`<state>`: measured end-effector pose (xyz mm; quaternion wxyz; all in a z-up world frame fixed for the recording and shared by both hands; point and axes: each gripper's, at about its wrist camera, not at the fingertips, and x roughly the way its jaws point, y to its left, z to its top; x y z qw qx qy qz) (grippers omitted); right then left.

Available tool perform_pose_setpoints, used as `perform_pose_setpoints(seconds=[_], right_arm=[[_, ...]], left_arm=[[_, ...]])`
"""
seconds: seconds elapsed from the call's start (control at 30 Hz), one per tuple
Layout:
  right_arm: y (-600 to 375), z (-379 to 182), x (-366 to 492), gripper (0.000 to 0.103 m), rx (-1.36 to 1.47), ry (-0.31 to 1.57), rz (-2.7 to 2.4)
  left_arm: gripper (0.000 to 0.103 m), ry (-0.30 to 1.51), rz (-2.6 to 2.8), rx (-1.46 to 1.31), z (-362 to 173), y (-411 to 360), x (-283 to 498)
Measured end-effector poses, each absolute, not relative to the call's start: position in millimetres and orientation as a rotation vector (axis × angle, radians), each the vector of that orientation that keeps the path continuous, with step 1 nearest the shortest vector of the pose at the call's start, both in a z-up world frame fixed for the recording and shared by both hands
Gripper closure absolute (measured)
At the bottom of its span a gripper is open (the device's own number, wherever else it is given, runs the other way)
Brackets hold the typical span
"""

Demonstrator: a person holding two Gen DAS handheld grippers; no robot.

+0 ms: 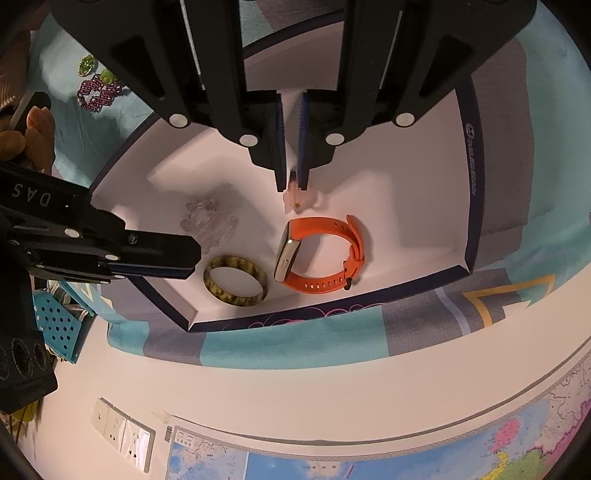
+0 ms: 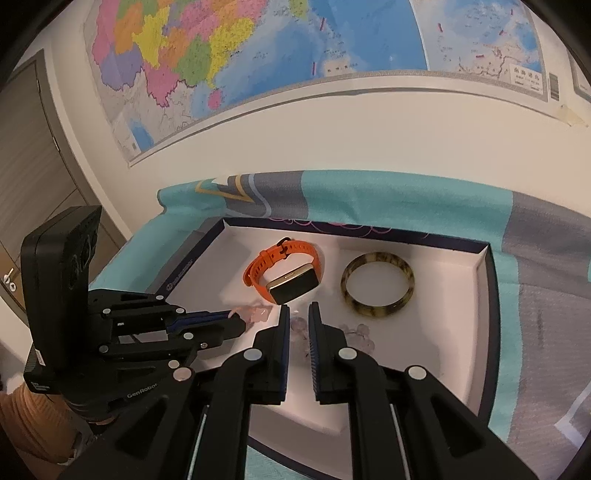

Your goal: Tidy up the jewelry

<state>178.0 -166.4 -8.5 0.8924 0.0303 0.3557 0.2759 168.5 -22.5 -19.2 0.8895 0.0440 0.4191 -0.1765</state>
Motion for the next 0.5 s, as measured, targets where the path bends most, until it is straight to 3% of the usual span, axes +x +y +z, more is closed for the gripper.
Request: perform_pose_setpoints(seconds=[0.17,0.27,0.5], right_arm=[[-173.5,-6.3,177.6,0.093,0.094,0.737,0.572],[-178.5,-5.6,176.7,0.086,0.110,0.744,0.573],[-185.0,-4.7,168.0,0.082,0.119,0.739,0.568]], left_arm=[[0.086,0.843,-0.361,0.080,-10.6,-18.8,162.1],[0.077,0.814,-0.355,0.082,-2.2,-15.5,155.1],[0.069,0.752,-0.324,0.078,15.4,-1.9,131.9]])
